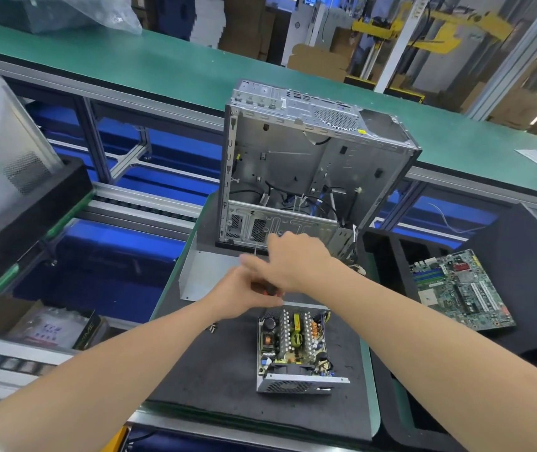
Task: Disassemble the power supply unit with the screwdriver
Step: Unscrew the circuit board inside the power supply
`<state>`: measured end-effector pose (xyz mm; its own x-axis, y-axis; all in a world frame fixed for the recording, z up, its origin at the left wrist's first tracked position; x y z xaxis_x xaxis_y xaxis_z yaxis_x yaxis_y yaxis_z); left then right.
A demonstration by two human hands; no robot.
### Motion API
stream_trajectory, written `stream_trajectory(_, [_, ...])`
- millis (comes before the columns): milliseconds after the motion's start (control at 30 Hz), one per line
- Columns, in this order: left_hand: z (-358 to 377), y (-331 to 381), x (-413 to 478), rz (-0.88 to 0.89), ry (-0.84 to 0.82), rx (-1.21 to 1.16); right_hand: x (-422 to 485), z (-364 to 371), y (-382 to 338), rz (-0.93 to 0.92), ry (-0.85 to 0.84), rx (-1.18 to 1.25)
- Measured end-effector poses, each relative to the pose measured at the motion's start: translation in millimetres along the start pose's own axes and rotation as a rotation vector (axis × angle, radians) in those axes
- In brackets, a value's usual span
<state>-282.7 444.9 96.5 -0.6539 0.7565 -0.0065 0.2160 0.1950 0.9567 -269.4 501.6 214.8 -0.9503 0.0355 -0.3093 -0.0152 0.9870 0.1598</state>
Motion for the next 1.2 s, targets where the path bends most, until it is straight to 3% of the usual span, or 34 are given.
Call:
stream_trajectory(67, [0, -1, -1, -0.014, -0.003, 0.002, 0, 13, -4, 0.024, -0.122, -0.048])
stream_trajectory(167, [1, -1, -1, -0.011, -0.020, -0.022, 2, 24, -10, -0.036, -0.229, 0.085])
stream_trajectory(233, [0, -2, -1, -0.010, -0.024, -0.034, 1, 21, -14, -0.107, -0.233, 0.095])
stream_trajectory(400, [-4, -6, -1, -0.039, 0.008, -0.035, -10, 18, -32, -0.455, -0.245, -0.137])
stream_trajectory(533, [-2, -5, 0, -0.040, -0.006, 0.008, -17, 22, -43, -0.587, -0.134, -0.220])
stream_trajectory(700, [-4, -2, 0, -0.030, 0.026, 0.051, -16, 15, -34, -0.502, -0.153, -0.069])
stream_trajectory(833, [-1, 2, -1, -0.001, 0.012, 0.007, 0, -3, -12, -0.132, 0.056, -0.203])
stream_trajectory(900, [-1, 2, -2, -0.007, 0.000, -0.015, 2, 12, -8, -0.057, -0.061, -0.241])
stream_trajectory(967, [0, 3, -3, 0.000, -0.010, -0.031, 1, 23, -19, -0.174, -0.141, -0.218])
stream_trajectory(1100, [-1, -2, -5, -0.014, -0.008, -0.055, -2, 13, -16, -0.232, -0.149, -0.012])
stream_trajectory(1200, [-5, -7, -6, -0.059, 0.023, -0.076, -14, 9, -28, -0.446, -0.193, -0.079])
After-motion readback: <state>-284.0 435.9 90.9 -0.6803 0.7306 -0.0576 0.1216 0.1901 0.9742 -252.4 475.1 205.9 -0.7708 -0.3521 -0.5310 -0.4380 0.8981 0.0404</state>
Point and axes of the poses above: each hand's wrist, its own x-axis towards the middle knuckle, its own z-axis out of the palm, y = z × x, the point moved 10 cm from there along x, towards the middle knuckle, and after that the axes turned 4 degrees about -y, right-handed, at the moved point
